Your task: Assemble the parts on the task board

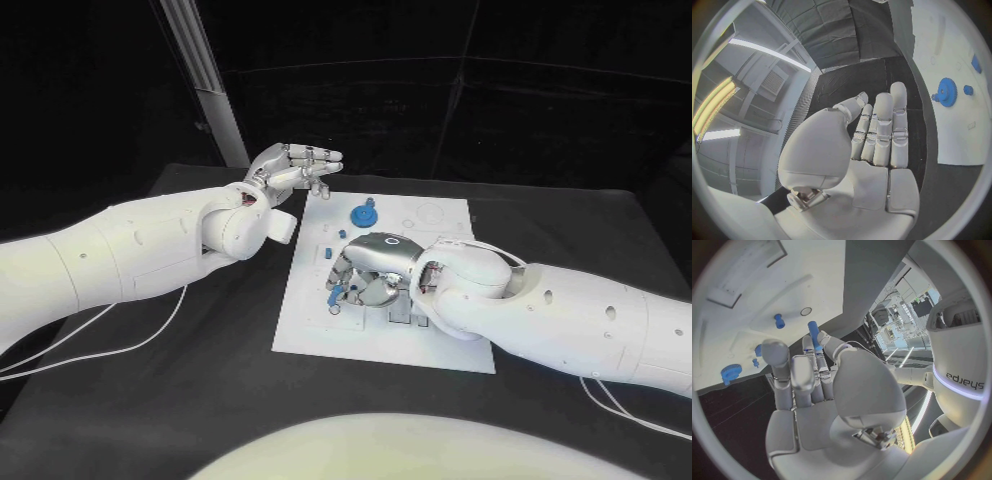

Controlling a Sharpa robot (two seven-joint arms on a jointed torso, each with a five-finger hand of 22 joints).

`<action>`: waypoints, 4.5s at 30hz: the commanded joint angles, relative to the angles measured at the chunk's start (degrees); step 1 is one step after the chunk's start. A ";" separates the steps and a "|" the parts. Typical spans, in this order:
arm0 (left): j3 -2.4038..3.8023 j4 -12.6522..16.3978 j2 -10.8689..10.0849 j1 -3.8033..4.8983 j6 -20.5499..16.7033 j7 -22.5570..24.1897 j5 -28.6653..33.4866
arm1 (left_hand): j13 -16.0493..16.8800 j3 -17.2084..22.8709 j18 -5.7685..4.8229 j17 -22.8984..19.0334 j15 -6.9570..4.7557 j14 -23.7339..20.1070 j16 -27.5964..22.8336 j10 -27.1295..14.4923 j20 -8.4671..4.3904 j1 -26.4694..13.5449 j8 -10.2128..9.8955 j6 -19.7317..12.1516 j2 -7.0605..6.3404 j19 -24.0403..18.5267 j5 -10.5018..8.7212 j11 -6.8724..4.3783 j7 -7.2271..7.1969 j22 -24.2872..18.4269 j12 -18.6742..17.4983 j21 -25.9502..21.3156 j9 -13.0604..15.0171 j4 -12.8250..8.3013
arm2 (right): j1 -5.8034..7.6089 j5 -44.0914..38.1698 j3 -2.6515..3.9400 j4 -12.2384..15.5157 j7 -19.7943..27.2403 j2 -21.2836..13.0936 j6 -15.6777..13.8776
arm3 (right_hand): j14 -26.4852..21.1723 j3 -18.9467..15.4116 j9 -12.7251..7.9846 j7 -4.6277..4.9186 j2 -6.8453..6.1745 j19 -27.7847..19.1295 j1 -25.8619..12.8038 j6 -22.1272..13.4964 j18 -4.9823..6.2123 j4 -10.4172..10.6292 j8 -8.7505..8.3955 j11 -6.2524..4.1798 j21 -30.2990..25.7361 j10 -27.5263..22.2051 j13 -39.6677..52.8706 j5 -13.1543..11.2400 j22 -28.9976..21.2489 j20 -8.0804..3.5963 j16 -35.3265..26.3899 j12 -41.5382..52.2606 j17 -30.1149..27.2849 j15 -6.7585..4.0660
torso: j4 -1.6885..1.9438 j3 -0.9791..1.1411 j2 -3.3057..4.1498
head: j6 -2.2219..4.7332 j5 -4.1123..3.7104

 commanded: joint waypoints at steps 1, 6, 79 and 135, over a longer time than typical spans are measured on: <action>0.02 0.02 0.06 0.12 0.81 0.23 0.04 | -0.05 -0.12 0.37 -0.05 0.11 -0.48 -0.27 -0.36 -0.13 0.51 0.20 -0.03 -0.17 0.12 0.19 0.10 0.16 -0.05 0.28 -0.23 -0.06 -0.31 | -0.14 -3.16 -0.12 -0.69 1.33 0.48 1.79 | 1.66 0.41 -0.07 0.18 -0.29 -0.11 0.01 -0.08 -0.66 -0.06 0.24 0.08 0.15 -0.16 -0.07 0.23 0.00 0.02 0.33 -0.21 -0.02 -0.04 | -0.12 0.09 -0.03 | -0.04 0.30; 0.02 0.00 0.09 0.12 0.84 0.19 0.04 | -0.05 -0.12 0.37 -0.05 0.11 -0.48 -0.27 -0.36 -0.13 0.51 0.20 -0.03 -0.17 0.12 0.19 0.10 0.16 -0.05 0.28 -0.23 -0.06 -0.31 | -0.36 -4.27 -0.24 -1.30 1.22 0.97 2.53 | 1.65 0.47 -0.08 0.19 -0.30 -0.12 0.06 -0.08 -0.66 -0.12 0.23 0.09 0.18 -0.15 -0.06 0.31 0.04 0.03 0.37 -0.25 0.01 -0.03 | -0.10 0.05 0.00 | -0.06 0.40; 0.02 -0.05 -0.20 0.22 1.21 -0.23 0.04 | -0.06 -0.19 0.35 -0.18 0.14 -0.58 -0.28 -0.53 -0.11 0.49 0.25 -0.11 -0.16 0.10 0.19 0.15 0.20 -0.10 0.47 -0.32 -0.07 -0.33 | -0.72 -7.93 -1.12 -1.64 0.31 1.86 -4.29 | -2.07 -10.33 -0.57 2.93 -4.28 -6.58 -2.43 -12.95 1.27 0.91 -0.77 3.44 -7.71 -15.59 0.07 2.64 -11.21 2.68 -4.95 -0.39 -8.66 2.77 | -0.13 0.11 -0.06 | -0.69 0.55; -0.13 1.24 -1.77 0.11 1.55 -0.47 0.04 | -0.06 -0.23 0.34 -0.24 0.15 -0.62 -0.28 -0.59 -0.11 0.47 0.30 -0.11 -0.16 0.09 0.18 0.15 0.20 -0.13 0.57 -0.36 -0.07 -0.33 | -1.40 11.43 -0.77 12.12 -26.92 -24.95 1.86 | 4.95 -33.44 3.06 -1.22 0.39 6.91 -10.04 -11.36 -4.54 16.58 15.56 -1.79 17.13 10.83 72.08 11.82 25.54 -1.10 19.19 74.16 24.66 -1.17 | -2.30 -0.26 -1.16 | 1.14 -6.01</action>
